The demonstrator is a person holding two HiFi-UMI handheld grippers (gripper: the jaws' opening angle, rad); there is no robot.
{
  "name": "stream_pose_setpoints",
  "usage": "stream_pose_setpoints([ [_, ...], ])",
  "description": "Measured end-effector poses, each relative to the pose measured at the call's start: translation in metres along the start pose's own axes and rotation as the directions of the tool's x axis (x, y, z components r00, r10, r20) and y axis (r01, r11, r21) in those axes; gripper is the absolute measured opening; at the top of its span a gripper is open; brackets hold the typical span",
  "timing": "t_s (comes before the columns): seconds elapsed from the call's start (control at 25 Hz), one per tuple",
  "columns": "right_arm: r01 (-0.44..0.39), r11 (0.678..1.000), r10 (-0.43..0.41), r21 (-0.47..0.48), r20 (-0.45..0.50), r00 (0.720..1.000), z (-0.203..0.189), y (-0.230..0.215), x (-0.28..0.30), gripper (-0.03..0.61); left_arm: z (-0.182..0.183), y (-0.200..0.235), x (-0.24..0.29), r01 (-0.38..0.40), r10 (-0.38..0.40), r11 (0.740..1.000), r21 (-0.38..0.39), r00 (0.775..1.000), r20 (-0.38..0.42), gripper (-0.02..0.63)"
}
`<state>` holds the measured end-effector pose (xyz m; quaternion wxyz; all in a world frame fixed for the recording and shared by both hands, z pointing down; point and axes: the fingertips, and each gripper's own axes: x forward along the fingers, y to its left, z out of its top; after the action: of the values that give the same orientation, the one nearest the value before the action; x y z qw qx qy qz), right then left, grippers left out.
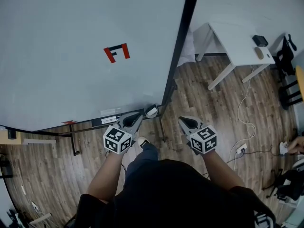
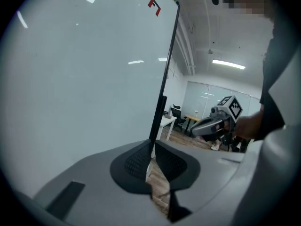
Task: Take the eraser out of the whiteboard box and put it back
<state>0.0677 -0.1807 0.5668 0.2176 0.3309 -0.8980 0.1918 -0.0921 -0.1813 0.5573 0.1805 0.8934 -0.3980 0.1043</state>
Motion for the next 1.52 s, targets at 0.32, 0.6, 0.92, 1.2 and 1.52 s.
stream_pose_setpoints([
  [0.32, -0.001, 1.000, 0.001, 0.009, -0.012, 1.000, -0.002, -0.004, 0.007, 0.000, -0.011, 0.005, 0.018, 0.009, -0.009, 1.000, -0.007, 0.999, -0.040, 0.090],
  [0.6, -0.004, 1.000, 0.004, 0.018, -0.022, 1.000, -0.006, -0.007, 0.013, 0.000, -0.022, 0.007, 0.032, 0.014, -0.014, 1.000, 0.007, 0.997, -0.074, 0.141],
  [0.92, -0.010, 1.000, 0.011, 0.029, -0.040, 0.999, -0.014, -0.006, 0.014, 0.000, -0.034, 0.009, 0.047, 0.014, -0.012, 1.000, 0.018, 0.993, -0.115, 0.150],
  [1.2, -0.008, 0.999, 0.009, 0.034, -0.048, 0.999, -0.018, -0.009, 0.015, 0.000, -0.042, 0.012, 0.066, 0.010, -0.002, 0.999, 0.052, 0.987, -0.159, 0.176],
  [1.52, -0.009, 0.999, 0.012, 0.043, -0.057, 0.998, -0.023, -0.012, 0.015, 0.000, -0.054, 0.015, 0.083, 0.018, -0.005, 0.998, 0.062, 0.978, -0.211, 0.189],
])
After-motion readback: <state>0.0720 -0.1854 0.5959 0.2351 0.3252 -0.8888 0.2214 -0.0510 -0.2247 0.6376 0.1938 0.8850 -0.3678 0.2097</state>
